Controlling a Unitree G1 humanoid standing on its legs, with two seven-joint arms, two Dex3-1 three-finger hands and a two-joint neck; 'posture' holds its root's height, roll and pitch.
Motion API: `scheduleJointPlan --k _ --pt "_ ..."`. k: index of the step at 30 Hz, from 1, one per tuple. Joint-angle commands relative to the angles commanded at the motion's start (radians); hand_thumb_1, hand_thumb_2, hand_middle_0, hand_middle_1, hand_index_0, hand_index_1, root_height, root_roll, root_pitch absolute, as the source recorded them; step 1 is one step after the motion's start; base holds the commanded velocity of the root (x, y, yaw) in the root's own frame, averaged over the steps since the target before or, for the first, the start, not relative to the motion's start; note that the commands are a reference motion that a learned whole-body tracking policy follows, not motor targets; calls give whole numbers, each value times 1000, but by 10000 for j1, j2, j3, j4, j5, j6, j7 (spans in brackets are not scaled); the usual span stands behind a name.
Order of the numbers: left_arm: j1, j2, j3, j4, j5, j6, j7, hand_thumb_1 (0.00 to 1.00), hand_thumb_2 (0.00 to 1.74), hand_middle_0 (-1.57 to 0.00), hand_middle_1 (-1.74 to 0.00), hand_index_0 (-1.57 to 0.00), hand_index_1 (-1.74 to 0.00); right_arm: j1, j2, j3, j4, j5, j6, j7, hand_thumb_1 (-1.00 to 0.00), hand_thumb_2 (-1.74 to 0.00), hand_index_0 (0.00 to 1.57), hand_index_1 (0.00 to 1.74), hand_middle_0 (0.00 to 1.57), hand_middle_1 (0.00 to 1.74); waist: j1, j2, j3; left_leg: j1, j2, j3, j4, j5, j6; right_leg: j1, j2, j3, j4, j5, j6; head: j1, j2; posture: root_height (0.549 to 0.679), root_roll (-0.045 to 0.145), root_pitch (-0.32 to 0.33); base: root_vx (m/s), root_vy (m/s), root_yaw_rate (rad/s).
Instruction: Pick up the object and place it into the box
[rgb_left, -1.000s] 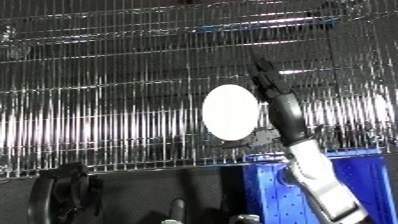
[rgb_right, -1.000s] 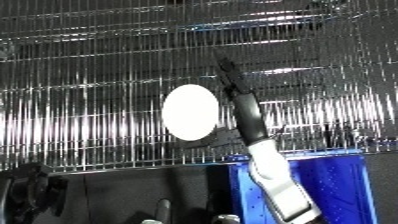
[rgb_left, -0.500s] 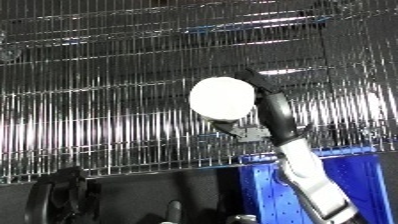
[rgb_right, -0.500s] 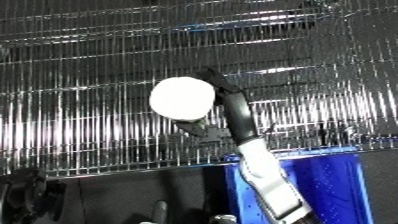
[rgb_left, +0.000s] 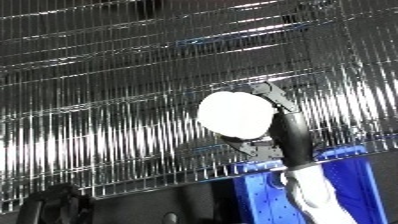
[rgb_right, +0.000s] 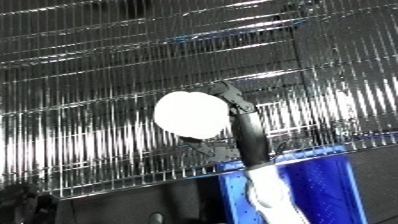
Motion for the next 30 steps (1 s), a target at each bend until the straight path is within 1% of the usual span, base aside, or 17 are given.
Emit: scheduleJointPlan --k 3,6,10,14,16,18,20,22,25,27,30 --pt "177 -33 188 -37 88 50 -67 1000 1740 -1570 -1740 -1570 -1740 659 18 -295 -484 -20 -203 78 -800 -1392 1256 1392 1256 1392 -222 -97 0 394 115 68 -188 7 -27 360 32 106 -225 44 27 -181 -133 618 57 99 7 -13 -217" --pt "327 -52 373 -10 158 67 -199 1000 1740 -1570 -1740 -1570 -1740 1244 -8 -595 -795 38 -518 123 -800 -1392 1256 1392 1256 1392 -411 -168 0 801 219 146 -430 46 -56 736 53 202 -493 109 58 -168 -306 622 58 82 6 -12 -221" --pt "477 -46 597 8 203 117 -326 1000 1740 -1570 -1740 -1570 -1740 1864 -36 -975 -1058 54 -858 -51 -800 -1392 1256 1392 1256 1392 -618 -221 0 1269 316 224 -724 94 -90 1175 82 331 -827 195 110 -212 -437 627 59 63 2 -11 -216" --pt "642 -45 855 -19 242 137 -400 1000 1740 -1570 -1740 -1570 -1740 2555 -86 -1402 -1239 65 -1046 -270 -800 -1392 1256 1392 1256 1392 -831 -256 0 1592 398 309 -900 89 -102 1473 93 457 -1093 269 160 -384 -568 631 59 51 -4 7 -221" --pt "750 -31 977 -53 259 116 -424 1000 1740 -1570 -1740 -1570 -1740 2955 -114 -1599 -1319 89 -1137 -384 -800 -1392 1256 1392 1256 1392 -925 -268 0 1698 432 347 -953 76 -92 1566 107 512 -1189 298 178 -450 -590 632 58 48 -9 15 -199" --pt "890 -5 1102 -121 269 74 -427 1000 1740 -1570 -1740 -1570 -1740 3387 -129 -1796 -1357 7 -1336 -633 -800 -1392 1256 1392 1256 1392 -1018 -282 0 1755 461 387 -971 47 -71 1612 126 565 -1256 324 198 -452 -639 633 57 47 -25 10 -191" --pt "1035 30 1229 -186 261 21 -412 1000 1740 -1570 -1740 -1570 -1740 3801 -124 -1997 -1358 -248 -1601 -1120 -800 -1392 1256 1392 1256 1392 -1110 -299 0 1783 490 429 -968 8 -43 1635 159 621 -1312 345 218 -363 -874 634 56 49 -37 9 -200" --pt "1197 68 1365 -264 231 -6 -384 1000 1740 -1570 -1740 -1570 -1740 4215 -103 -2201 -1341 -608 -1866 -1773 -800 -1392 1256 1392 1256 1392 -1211 -318 0 1805 525 469 -958 -37 -10 1658 208 685 -1364 359 234 -156 -1142 634 54 51 -38 10 -227" --pt "1460 130 1549 -398 180 -10 -365 1000 1740 -1570 -1740 -1570 -1740 4772 -45 -2458 -1291 -921 -2161 -2468 -800 -1392 1256 1392 1256 1392 -1357 -349 0 1871 576 519 -926 -125 40 1751 288 782 -1438 347 238 -11 -1370 636 53 50 -18 16 -223" --pt "1664 172 1706 -492 128 -30 -412 1000 1740 -1570 -1740 -1570 -1740 5121 13 -2650 -1240 -996 -2332 -2679 -800 -1392 1256 1392 1256 1392 -1454 -368 0 1935 609 561 -894 -198 70 1836 319 838 -1478 321 233 104 -1471 636 54 49 -3 21 -216" --pt "1887 215 1947 -637 35 -8 -454 1000 1740 -1570 -1740 -1570 -1740 5571 112 -2862 -1190 -904 -2504 -2839 -800 -1392 1256 1392 1256 1392 -1590 -384 0 2020 646 650 -874 -276 101 1938 332 907 -1529 283 215 174 -1609 637 55 46 -5 25 -198"
